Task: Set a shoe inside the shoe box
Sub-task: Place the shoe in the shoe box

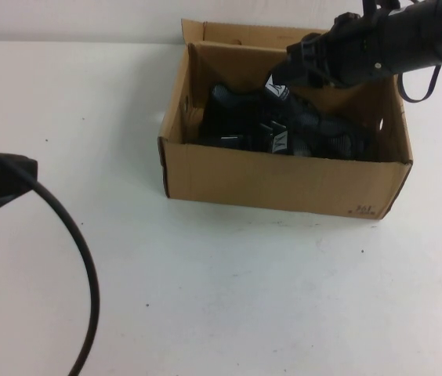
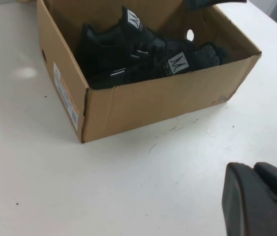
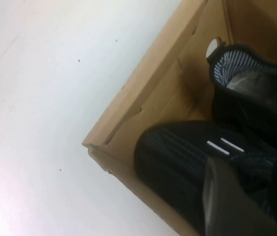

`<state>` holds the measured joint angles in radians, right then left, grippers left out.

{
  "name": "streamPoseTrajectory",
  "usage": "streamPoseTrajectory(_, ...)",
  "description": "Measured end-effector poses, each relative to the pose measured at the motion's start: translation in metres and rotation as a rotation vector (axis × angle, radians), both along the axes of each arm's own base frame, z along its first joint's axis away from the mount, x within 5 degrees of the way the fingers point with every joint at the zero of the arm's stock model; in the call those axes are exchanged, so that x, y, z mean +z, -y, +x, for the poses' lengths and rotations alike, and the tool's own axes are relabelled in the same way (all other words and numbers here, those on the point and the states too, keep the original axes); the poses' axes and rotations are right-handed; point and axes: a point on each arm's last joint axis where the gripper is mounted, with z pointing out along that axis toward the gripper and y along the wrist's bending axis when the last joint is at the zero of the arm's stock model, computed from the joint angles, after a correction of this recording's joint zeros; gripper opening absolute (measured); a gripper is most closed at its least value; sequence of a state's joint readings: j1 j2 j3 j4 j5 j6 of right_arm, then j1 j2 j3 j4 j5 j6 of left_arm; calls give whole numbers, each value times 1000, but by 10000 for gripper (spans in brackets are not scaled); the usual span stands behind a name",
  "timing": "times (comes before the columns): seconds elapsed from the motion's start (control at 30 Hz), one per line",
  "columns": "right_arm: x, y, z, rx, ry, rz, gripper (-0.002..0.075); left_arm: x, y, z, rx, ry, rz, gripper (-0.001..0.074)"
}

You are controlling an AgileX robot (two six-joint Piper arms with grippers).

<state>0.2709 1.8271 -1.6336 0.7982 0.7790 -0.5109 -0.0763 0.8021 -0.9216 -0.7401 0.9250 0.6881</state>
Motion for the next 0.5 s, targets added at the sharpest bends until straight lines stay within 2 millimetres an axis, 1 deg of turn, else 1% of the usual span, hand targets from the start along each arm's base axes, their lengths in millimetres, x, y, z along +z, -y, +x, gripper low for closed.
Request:
streamPoseTrajectory(0.17,7,1,-3,7,32,-5,187,0,0,0,-1,5,13,-1)
streamPoseTrajectory(0.27,17,4,-9,10,70,-35,197,-2,-2,0,1,3,37,-1)
streamPoseTrajectory(0.37,34,9,-17,17,158,-80,216,-5,-5,1,10,4,110,-1)
streamPoseTrajectory(0.4,42,11,-22,27,201,-93,216,-7,-8,1,24,-6,142,-1)
streamPoseTrajectory(0.47,60,15,-33,47,277,-110,194,-12,-14,2,77,-43,196,-1)
streamPoseTrajectory(0.5,71,17,-40,53,317,-115,167,-14,-18,2,117,-66,224,-1)
